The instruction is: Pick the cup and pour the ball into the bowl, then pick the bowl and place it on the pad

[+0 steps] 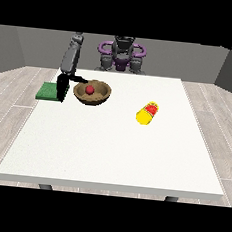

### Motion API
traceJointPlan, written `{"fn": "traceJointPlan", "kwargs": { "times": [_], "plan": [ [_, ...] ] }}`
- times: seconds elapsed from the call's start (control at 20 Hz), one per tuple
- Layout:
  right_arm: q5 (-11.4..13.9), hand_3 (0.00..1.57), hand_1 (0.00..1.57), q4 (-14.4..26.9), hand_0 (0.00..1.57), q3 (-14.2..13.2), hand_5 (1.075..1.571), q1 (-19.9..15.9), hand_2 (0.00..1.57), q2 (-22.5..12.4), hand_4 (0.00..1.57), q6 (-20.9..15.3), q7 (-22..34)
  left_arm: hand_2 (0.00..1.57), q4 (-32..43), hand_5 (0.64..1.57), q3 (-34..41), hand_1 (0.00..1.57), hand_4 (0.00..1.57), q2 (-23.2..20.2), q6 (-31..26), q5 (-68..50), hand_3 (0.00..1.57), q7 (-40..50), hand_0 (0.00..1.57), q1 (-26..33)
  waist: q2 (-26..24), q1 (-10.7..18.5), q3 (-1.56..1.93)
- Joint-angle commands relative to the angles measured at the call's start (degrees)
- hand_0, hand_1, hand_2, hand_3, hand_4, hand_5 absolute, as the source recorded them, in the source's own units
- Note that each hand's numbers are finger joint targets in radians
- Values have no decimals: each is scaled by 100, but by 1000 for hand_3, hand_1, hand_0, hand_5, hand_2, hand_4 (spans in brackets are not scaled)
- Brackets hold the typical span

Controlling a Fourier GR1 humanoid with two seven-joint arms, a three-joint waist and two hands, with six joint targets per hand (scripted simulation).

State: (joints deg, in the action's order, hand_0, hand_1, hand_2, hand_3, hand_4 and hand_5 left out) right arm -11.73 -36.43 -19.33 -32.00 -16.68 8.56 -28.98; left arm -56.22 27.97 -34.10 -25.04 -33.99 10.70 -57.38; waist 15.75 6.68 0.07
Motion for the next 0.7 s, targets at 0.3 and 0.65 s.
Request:
{"fn": "traceJointPlan", "kwargs": {
  "times": [0.3, 0.65],
  "plan": [
    [46, 0, 0, 659, 0, 1, 1567, -317, 0, 191, 0, -80, -403, 0, -416, 1569, -60, 0, 0, -189, 295, -298, 0, 296, 0, -193, 256, 48, 0],
    [104, 1105, 1571, 815, 1571, -12, 1569, 164, 1571, 135, 949, -328, 180, 0, -527, 1571, 31, 0, 0, -214, 259, -517, 0, 394, 0, -333, 584, 272, -8]
  ]
}}
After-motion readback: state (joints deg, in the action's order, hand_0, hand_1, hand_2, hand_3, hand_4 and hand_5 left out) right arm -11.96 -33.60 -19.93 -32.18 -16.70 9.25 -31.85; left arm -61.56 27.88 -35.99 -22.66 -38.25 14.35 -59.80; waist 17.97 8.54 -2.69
